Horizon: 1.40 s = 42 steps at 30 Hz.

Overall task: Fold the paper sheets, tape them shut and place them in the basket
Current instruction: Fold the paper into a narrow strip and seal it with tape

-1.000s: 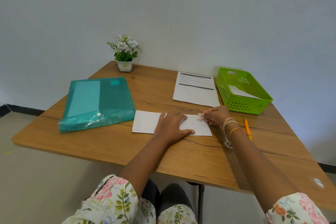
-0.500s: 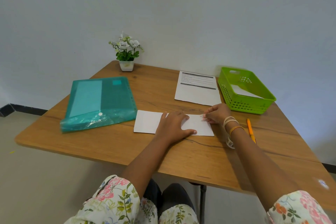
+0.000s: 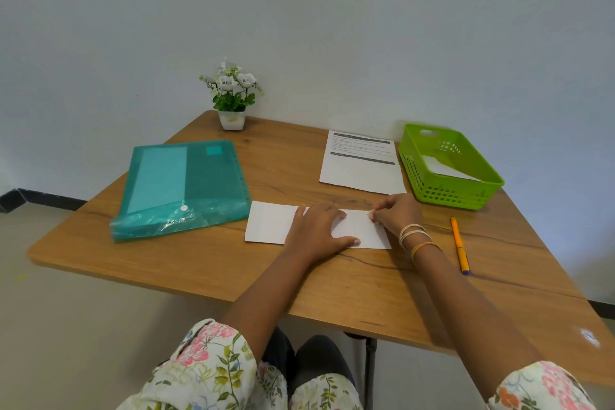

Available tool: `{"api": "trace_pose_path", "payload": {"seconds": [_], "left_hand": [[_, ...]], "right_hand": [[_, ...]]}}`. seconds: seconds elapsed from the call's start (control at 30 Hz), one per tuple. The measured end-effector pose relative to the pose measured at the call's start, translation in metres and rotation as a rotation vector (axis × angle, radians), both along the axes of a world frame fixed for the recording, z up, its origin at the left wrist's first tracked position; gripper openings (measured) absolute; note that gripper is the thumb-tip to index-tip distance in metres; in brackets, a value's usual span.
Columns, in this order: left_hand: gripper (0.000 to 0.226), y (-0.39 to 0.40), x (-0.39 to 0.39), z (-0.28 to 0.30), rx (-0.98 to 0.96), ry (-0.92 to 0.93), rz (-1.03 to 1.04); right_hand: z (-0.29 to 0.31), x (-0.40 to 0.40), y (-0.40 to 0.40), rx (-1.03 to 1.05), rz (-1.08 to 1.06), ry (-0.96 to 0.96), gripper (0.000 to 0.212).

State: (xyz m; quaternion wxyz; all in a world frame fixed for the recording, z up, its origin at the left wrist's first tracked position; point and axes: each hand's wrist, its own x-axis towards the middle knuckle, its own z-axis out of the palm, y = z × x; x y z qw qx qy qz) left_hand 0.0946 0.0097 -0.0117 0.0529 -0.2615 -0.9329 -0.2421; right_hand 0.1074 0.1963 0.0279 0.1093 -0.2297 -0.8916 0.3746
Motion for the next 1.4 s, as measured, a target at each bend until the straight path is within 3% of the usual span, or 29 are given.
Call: {"api": "trace_pose_path", "payload": {"seconds": [0.13,0.4,0.73,0.83,0.9,1.07,1.3,1.4], "left_hand": [[0.069,0.0,0.0,0.0,0.005,0.002,0.001],[0.07,0.001,-0.001,-0.001,-0.005,-0.001,0.002],[0.068,-0.001,0.0,0.002,-0.013,-0.009,0.001],[0.069,-0.001,0.0,0.001,-0.004,-0.004,-0.005],[0.069,-0.001,0.0,0.001,0.002,0.0,-0.005],[0.068,0.0,0.0,0.0,0.002,0.001,0.004],[0.067,-0.001,0.0,0.001,0.021,-0.005,-0.004],[0.068,-0.001,0.0,0.001,0.017,-0.002,-0.003]], "right_hand": [[0.0,0.001,0.002,0.024,0.01,0.0,0.023],[-0.005,0.007,0.006,0.066,0.085,0.011,0.004],[0.017,0.005,0.016,0.075,0.251,-0.304,0.043],[0.015,0.005,0.016,-0.058,0.158,-0.183,0.028],[0.009,0.008,0.012,-0.032,0.08,-0.067,0.011],[-0.001,0.007,0.004,0.022,0.105,-0.075,0.008],[0.013,0.005,0.011,-0.015,0.229,-0.219,0.038],[0.013,0.007,0.016,-0.096,0.21,-0.207,0.036]]}}
